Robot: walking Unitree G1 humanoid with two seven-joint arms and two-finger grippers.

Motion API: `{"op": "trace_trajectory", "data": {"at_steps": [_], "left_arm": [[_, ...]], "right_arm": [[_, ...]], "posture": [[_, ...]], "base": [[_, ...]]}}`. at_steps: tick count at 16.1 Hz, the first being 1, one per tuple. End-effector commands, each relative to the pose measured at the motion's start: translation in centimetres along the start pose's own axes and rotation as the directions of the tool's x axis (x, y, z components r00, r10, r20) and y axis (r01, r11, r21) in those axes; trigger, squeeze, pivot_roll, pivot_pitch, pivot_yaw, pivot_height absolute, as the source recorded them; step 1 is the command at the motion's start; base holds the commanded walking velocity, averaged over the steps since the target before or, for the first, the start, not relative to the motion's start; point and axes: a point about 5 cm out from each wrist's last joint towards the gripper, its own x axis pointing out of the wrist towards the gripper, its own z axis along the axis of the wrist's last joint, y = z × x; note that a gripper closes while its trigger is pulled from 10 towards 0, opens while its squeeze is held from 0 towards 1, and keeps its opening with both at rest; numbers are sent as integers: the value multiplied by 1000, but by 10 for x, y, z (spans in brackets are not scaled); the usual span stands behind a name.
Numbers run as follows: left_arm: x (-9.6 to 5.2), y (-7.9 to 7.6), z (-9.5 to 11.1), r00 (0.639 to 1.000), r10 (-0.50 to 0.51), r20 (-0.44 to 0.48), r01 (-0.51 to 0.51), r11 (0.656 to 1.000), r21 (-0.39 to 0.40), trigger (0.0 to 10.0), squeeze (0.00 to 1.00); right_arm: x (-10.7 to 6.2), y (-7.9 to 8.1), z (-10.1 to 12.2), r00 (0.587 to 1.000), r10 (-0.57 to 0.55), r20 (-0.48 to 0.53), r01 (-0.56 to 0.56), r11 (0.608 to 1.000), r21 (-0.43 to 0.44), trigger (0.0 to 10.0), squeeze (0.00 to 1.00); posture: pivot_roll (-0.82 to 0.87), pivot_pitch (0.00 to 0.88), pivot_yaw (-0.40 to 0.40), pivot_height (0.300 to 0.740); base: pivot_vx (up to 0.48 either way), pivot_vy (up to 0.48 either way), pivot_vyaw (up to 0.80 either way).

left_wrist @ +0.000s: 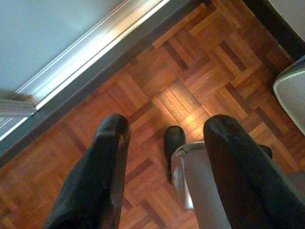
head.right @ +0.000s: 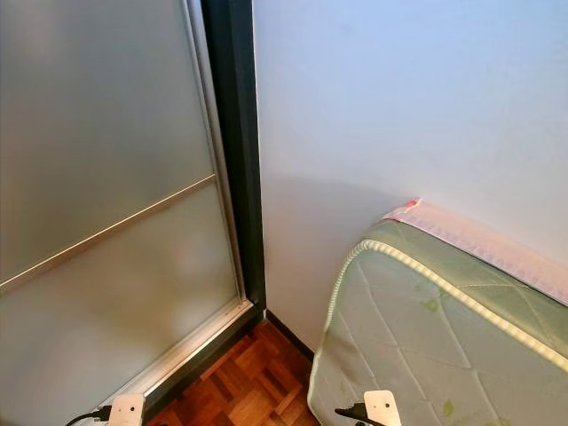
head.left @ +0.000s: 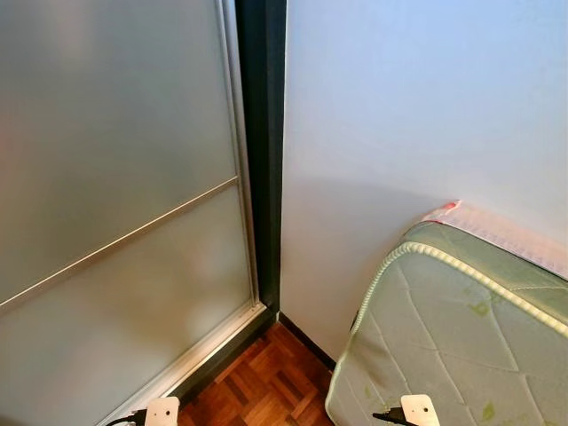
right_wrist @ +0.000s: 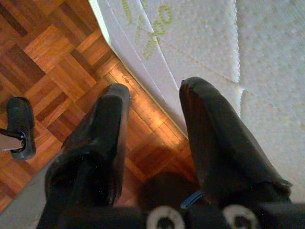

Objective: Clean up the room

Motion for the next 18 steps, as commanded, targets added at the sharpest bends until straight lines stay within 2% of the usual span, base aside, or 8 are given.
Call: {"op": "trace_trajectory", "data": {"at_steps": [1,2,4,5,8,13,18], "left_arm": [[1,1,-3,987,-130,-91,129,992,-17,10000,0],[1,-1,-5,986,-131,-102,132,991,3,10000,0],[1,-10,-6,984,-140,-110,144,989,27,10000,0],[1,-12,-5,984,-141,-108,145,989,35,10000,0],[4,-19,1,984,-142,-104,146,989,23,10000,0],[5,-19,4,983,-140,-116,147,987,57,10000,0],[5,-18,5,985,-136,-107,142,988,56,10000,0]], "right_arm": [[5,-30,45,993,-48,108,1,919,394,10000,0],[5,-33,48,991,-56,122,3,917,400,10000,0],[4,-42,47,988,-106,115,42,886,462,10000,0],[4,-42,46,988,-104,112,43,891,452,10000,0],[5,-45,63,987,-101,123,39,902,431,10000,0],[6,-45,65,989,-85,120,28,910,413,10000,0],[6,-42,67,990,-51,128,-3,921,389,10000,0]], "posture": [[2,0,-8,740],[2,0,-2,740],[22,0,-10,740],[26,0,-12,740],[31,0,-1,740],[33,0,13,740],[43,0,12,740]], "base": [[0,0,0],[0,0,0],[0,0,-781],[0,0,-763],[0,0,-763],[0,0,-763],[0,0,-763]]}}
